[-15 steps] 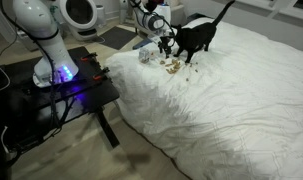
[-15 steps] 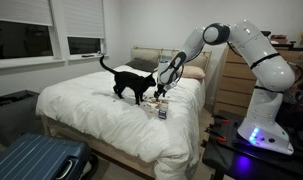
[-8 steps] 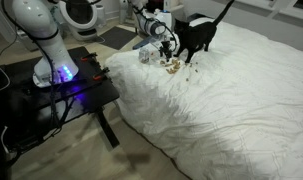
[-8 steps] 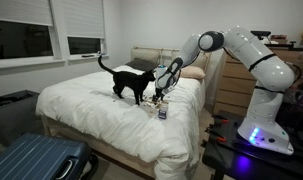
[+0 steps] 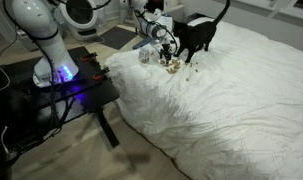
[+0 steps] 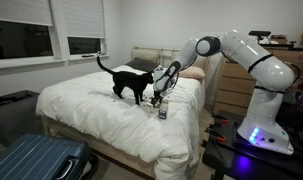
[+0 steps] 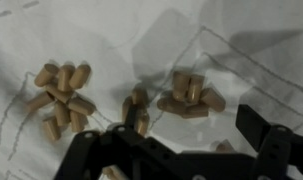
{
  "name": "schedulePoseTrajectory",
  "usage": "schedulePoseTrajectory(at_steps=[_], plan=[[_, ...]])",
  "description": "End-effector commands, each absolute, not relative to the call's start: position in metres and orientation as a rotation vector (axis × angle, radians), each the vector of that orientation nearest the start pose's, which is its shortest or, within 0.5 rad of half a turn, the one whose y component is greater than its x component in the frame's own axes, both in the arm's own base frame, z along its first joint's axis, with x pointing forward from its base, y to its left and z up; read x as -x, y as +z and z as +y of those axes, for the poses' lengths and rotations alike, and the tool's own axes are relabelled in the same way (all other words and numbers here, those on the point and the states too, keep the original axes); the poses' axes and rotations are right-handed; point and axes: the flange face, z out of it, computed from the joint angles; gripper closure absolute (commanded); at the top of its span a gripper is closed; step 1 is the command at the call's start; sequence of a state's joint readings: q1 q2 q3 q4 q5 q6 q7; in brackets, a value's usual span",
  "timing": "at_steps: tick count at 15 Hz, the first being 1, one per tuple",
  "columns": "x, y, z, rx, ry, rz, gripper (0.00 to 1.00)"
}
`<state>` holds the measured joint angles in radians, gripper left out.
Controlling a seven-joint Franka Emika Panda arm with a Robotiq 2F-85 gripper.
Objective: Pick some objects from the bed and put them in the clear bottle
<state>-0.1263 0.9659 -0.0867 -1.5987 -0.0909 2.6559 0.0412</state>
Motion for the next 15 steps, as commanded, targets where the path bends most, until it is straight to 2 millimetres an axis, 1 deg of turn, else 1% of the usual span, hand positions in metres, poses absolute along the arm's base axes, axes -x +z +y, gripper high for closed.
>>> schedulePoseTrajectory(at_steps=[1, 5, 6, 7, 8, 11, 12, 15], plan=[[-0.675, 0.065, -0.137, 3.224, -0.063, 0.21, 0.0], [-0.674, 0.057, -0.138, 3.218, 0.0, 0.234, 0.0], [-0.673, 0.056, -0.138, 3.216, 0.01, 0.24, 0.02], [-0.673, 0.055, -0.139, 3.215, 0.018, 0.245, 0.18], [-0.674, 0.054, -0.14, 3.213, 0.021, 0.251, 0.27], [-0.676, 0.056, -0.142, 3.211, 0.021, 0.263, 0.49], [-0.677, 0.058, -0.143, 3.212, 0.018, 0.266, 0.58], [-0.678, 0.062, -0.145, 3.214, 0.007, 0.27, 0.8]])
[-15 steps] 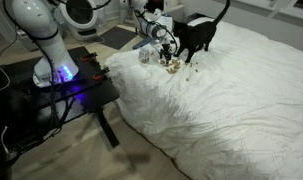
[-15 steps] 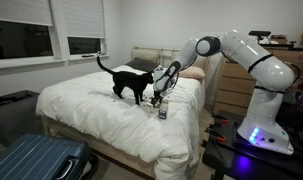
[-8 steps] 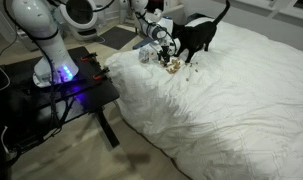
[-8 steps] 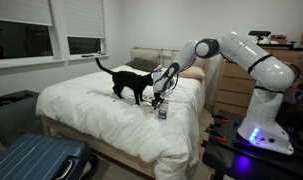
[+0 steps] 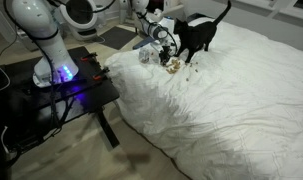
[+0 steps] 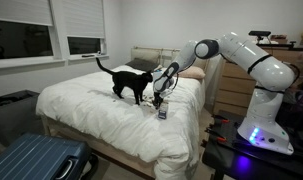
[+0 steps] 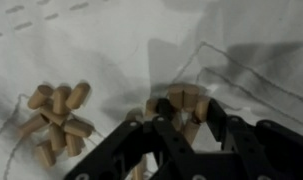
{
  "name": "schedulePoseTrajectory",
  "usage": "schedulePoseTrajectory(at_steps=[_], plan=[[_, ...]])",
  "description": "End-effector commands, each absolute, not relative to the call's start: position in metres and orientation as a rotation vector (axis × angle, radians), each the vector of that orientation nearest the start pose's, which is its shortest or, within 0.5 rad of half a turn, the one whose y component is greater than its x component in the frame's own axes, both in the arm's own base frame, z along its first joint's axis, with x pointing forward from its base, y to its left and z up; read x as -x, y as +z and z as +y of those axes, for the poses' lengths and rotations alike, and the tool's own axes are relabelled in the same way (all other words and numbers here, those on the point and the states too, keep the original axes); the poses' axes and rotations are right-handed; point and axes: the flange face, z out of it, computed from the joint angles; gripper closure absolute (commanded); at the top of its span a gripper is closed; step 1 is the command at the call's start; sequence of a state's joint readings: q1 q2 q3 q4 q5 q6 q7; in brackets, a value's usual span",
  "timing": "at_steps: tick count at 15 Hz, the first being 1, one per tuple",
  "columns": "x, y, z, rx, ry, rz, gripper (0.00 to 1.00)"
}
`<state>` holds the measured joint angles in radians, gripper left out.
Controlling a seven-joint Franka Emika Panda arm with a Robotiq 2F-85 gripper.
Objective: Pick some objects from the bed and put them in the clear bottle
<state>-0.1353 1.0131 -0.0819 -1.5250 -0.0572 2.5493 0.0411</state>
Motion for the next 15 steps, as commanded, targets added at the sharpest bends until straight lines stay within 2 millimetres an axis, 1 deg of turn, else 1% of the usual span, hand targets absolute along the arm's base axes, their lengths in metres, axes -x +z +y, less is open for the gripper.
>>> schedulePoseTrajectory(at_steps=[1, 2, 5, 10, 13, 15], plan=[[-0.678, 0.064, -0.146, 3.214, 0.001, 0.273, 0.88], [-0.679, 0.066, -0.147, 3.216, -0.004, 0.274, 0.94], [-0.678, 0.073, -0.15, 3.223, -0.02, 0.279, 0.98], [-0.671, 0.086, -0.155, 3.237, -0.037, 0.277, 0.97], [-0.667, 0.099, -0.155, 3.237, -0.043, 0.276, 0.96], [-0.664, 0.108, -0.154, 3.232, -0.04, 0.274, 0.97]])
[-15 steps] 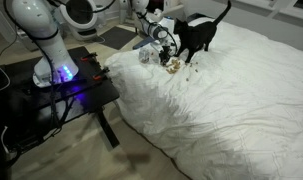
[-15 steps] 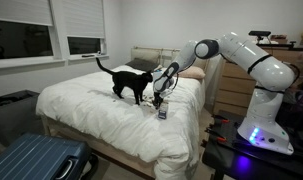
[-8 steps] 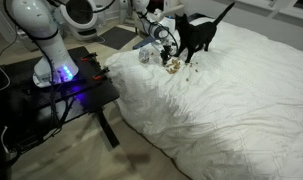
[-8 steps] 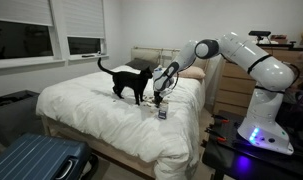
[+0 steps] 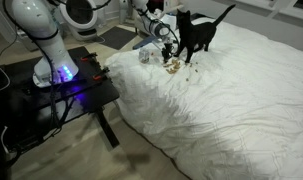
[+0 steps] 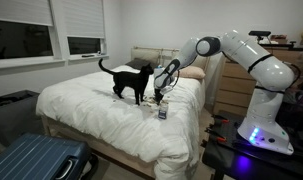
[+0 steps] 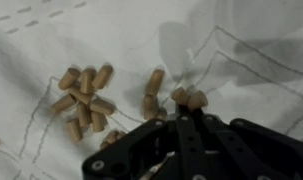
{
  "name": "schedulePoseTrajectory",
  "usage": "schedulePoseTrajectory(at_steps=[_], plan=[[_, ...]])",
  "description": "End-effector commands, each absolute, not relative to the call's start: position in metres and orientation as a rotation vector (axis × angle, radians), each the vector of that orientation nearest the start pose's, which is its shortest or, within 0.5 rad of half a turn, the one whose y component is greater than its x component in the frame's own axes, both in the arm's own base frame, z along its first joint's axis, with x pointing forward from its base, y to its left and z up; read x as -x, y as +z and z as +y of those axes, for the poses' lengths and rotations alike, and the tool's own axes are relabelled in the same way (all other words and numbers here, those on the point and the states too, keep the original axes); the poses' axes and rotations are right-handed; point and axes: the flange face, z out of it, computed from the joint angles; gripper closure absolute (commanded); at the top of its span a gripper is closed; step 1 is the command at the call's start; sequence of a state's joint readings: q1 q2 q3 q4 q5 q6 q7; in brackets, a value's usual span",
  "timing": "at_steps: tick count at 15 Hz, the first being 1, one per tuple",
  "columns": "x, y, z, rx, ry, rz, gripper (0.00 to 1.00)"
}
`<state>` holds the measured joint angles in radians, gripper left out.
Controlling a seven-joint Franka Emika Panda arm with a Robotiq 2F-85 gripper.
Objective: Pick some objects from the bed and put them in the clear bottle
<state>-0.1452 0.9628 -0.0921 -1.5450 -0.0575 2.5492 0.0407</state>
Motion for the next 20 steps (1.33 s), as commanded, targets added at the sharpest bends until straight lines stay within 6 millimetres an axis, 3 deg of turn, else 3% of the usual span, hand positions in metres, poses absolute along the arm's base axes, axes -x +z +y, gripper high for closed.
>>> schedulePoseTrajectory(at_steps=[1, 11, 20], plan=[[-0.661, 0.114, -0.152, 3.232, -0.041, 0.271, 0.98], [-0.623, 0.158, -0.136, 3.238, -0.014, 0.223, 0.99], [-0.596, 0.205, -0.088, 3.279, -0.061, 0.038, 0.99]])
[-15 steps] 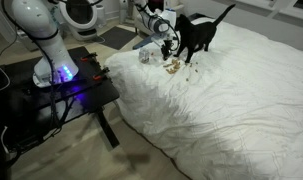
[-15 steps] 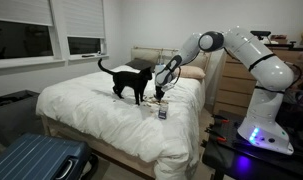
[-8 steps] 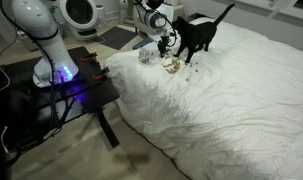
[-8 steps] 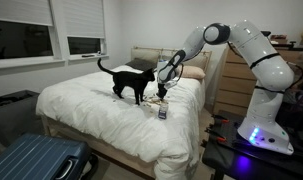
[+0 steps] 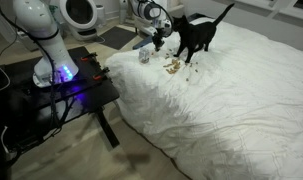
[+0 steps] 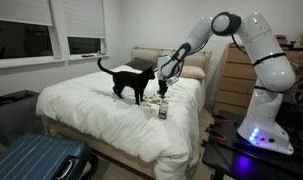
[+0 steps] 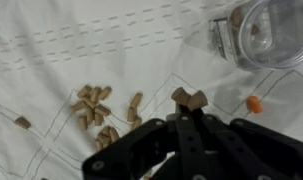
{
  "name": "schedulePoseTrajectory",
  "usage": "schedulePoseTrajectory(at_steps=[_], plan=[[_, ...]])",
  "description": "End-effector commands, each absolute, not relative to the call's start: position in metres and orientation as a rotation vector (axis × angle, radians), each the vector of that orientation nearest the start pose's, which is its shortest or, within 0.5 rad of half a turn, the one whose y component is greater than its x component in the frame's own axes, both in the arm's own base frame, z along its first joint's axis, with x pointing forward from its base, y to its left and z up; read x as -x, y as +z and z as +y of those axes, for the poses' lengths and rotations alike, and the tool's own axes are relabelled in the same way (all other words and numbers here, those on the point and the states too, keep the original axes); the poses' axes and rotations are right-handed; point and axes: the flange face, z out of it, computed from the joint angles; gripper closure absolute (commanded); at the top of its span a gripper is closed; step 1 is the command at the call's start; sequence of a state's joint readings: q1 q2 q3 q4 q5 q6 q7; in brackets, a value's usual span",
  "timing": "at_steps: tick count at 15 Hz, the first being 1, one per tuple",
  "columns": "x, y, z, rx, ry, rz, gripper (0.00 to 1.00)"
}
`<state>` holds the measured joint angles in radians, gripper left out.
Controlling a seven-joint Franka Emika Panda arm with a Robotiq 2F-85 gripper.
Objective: Pick some objects from the bed and put them in the clear bottle
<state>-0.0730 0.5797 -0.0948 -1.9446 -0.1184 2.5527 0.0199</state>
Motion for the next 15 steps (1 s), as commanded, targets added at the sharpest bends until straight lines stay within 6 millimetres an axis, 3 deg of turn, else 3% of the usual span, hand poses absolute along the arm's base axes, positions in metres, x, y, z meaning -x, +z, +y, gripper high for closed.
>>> schedulePoseTrajectory(at_steps=[1, 7, 15], plan=[[-0.593, 0.21, -0.083, 3.284, -0.068, 0.016, 0.99], [-0.574, 0.227, -0.061, 3.281, -0.078, -0.084, 0.99], [-0.551, 0.218, -0.032, 3.238, -0.024, -0.203, 0.99]])
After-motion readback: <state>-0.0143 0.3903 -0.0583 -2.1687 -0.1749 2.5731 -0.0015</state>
